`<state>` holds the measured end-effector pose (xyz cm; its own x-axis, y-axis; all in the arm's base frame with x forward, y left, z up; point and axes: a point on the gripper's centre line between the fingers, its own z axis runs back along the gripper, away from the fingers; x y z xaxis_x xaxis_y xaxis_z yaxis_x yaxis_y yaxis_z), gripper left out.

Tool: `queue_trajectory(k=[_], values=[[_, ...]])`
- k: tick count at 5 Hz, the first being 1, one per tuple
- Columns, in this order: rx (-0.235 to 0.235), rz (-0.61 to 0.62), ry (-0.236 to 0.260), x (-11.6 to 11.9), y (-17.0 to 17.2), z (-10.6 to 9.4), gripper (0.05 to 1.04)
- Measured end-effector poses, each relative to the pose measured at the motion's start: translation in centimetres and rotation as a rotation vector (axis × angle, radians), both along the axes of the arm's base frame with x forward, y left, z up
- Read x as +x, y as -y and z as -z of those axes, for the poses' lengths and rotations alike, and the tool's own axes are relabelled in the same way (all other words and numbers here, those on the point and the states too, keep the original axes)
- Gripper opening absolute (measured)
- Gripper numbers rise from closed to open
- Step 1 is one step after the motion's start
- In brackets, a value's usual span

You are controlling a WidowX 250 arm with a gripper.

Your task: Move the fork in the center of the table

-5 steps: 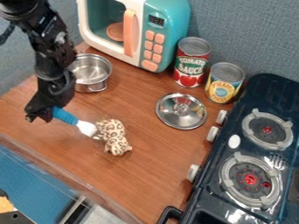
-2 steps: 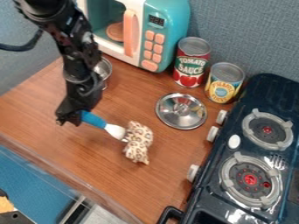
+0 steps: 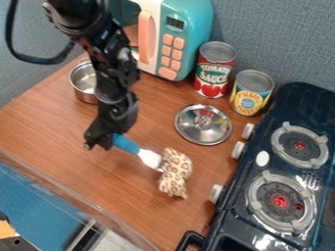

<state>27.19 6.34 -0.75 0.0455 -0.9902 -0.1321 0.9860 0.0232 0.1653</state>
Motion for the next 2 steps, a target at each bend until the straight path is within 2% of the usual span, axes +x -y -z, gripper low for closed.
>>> queue_trajectory(k=[1, 2], values=[[-0.03, 0.012, -0.011, 0.0, 1.4, 0.1, 0.422], [-0.006, 0.057, -0.012, 0.3, 2.8, 0.0, 0.422]])
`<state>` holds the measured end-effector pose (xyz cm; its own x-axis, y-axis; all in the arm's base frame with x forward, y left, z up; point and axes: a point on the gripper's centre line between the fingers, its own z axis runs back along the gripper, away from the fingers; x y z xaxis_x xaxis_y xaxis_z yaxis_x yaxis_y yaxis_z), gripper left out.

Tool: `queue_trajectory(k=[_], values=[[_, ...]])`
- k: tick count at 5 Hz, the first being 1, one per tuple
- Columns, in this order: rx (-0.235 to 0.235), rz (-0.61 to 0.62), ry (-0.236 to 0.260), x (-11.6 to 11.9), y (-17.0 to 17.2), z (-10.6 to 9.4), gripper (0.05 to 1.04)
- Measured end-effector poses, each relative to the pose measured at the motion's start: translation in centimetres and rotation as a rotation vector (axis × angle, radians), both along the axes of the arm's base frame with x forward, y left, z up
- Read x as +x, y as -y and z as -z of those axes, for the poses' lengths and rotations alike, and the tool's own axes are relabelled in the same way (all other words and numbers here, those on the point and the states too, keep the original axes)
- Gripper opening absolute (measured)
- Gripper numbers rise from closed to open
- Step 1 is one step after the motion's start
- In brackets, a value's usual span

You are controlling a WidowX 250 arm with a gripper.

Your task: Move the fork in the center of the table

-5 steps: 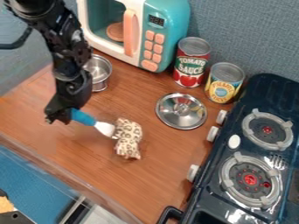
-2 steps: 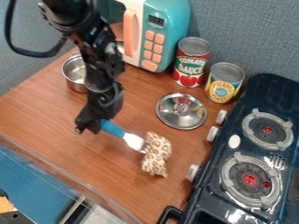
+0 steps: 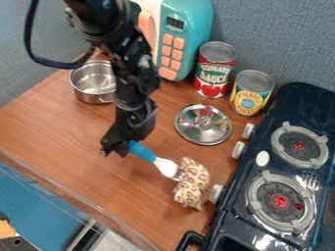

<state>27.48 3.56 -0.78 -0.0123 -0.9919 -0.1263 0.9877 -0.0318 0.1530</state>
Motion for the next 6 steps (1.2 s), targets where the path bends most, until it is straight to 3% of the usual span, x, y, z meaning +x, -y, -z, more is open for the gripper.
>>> queue_trajectory(k=[1, 4, 6], values=[[0.014, -0.011, -0.002, -0.1, -0.4, 0.0, 0.422], [0.044, -0.129, 0.026, -1.0, -5.9, 0.3, 0.422], [0.056, -0.068, -0.01, -2.5, -6.9, 2.4, 0.422]])
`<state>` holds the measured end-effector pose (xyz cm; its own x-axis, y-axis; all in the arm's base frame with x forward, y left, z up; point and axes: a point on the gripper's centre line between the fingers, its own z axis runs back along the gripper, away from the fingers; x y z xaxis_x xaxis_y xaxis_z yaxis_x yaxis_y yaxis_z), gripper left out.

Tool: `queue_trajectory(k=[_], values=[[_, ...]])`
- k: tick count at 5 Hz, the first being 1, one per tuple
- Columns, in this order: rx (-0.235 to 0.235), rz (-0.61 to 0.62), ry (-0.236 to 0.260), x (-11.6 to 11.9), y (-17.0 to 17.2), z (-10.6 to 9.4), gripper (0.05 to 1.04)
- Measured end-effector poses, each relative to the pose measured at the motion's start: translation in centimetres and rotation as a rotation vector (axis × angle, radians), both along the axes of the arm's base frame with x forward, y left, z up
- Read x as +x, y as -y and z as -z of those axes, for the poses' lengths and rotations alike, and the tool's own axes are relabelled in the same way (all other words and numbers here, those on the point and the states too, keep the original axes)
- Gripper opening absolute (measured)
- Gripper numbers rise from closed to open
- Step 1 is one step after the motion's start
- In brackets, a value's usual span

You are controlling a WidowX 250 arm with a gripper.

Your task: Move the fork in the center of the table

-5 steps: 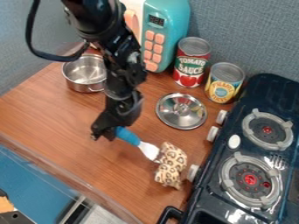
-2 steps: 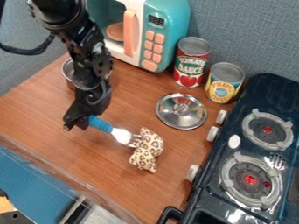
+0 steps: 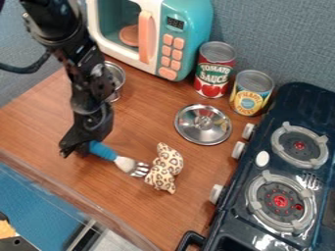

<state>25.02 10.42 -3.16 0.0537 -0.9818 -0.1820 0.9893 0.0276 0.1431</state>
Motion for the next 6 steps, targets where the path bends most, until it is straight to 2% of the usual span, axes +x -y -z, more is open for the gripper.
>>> queue_trajectory(k=[1, 2, 3, 4, 5, 6], values=[[0.023, 0.017, -0.004, 0.0, -0.2, 0.3, 0.474], [0.036, 0.021, -0.026, 0.4, -0.6, 0.6, 0.785], [0.038, 0.026, -0.033, 0.3, -0.6, 0.6, 0.982], [0.016, 0.025, -0.057, -0.4, -0.3, 0.5, 0.989], [-0.017, -0.006, -0.027, -0.7, -1.1, -1.5, 0.995], [-0.067, -0.025, 0.046, -1.0, -2.9, -4.9, 0.998]])
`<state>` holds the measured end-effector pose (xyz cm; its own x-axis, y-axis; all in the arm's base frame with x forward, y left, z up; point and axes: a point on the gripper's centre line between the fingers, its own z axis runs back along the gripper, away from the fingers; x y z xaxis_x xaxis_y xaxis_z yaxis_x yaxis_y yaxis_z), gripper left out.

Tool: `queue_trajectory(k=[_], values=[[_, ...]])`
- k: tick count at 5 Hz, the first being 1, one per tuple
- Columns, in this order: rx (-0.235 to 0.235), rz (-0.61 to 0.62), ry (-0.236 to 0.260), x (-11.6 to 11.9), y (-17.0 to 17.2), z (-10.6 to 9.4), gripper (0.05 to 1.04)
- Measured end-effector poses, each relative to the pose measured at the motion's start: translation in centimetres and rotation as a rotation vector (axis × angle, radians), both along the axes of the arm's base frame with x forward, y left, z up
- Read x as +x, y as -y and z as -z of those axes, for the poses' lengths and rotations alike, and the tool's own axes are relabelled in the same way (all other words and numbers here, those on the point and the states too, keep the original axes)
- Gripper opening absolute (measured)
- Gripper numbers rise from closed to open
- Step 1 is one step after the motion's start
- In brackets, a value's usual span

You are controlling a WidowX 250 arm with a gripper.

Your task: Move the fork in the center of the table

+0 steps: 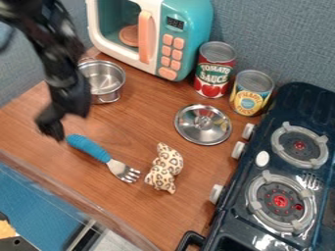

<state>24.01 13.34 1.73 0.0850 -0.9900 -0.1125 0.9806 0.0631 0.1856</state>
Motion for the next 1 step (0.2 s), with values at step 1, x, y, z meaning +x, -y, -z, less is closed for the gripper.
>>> queue_trajectory(k=[1], values=[[-0.007, -0.002, 0.009, 0.14, 0.14, -0.18, 0.998]])
